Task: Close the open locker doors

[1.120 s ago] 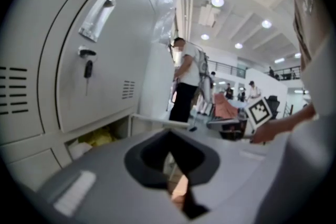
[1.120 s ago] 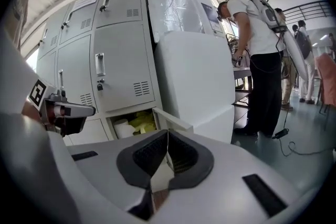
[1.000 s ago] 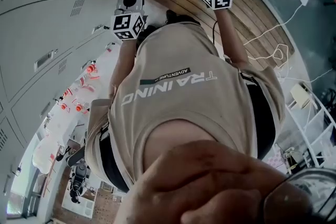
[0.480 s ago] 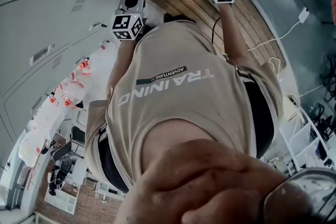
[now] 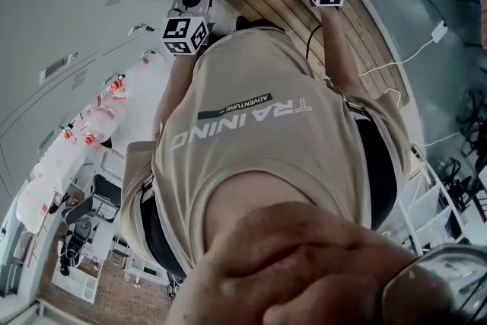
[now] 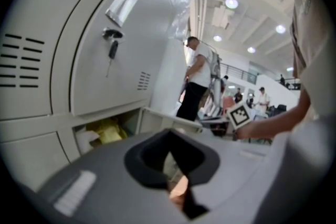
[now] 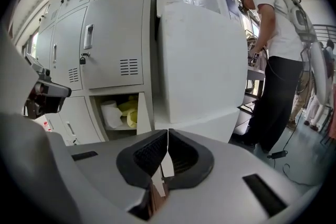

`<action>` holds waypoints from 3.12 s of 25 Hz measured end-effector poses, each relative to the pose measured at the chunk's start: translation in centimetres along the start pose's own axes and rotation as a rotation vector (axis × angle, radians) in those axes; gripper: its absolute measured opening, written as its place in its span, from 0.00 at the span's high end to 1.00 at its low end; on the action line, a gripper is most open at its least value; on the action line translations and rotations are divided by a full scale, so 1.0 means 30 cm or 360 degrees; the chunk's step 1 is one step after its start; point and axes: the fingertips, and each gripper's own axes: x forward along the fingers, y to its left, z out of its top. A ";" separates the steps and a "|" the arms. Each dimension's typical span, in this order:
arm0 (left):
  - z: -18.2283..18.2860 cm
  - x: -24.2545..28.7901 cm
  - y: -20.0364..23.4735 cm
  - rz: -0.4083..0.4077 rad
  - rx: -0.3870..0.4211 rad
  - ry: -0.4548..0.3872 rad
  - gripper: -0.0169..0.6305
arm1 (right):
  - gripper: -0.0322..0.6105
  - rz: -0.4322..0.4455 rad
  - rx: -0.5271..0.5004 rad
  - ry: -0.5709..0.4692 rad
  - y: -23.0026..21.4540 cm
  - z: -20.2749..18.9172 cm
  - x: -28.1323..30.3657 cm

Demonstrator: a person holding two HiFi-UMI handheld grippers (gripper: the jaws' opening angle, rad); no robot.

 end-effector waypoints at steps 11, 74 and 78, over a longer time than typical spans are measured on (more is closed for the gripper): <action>-0.040 -0.094 0.027 0.0121 -0.0070 0.0018 0.97 | 0.93 0.0148 0.0127 -0.0016 0.137 -0.035 -0.041; -0.061 -0.571 0.428 0.0603 -0.0259 -0.0228 0.97 | 0.93 0.0863 -0.0125 0.0047 0.972 0.178 0.348; -0.051 -0.585 0.460 0.0620 -0.0260 -0.0248 0.97 | 0.93 0.0880 -0.0076 0.0049 0.996 0.191 0.379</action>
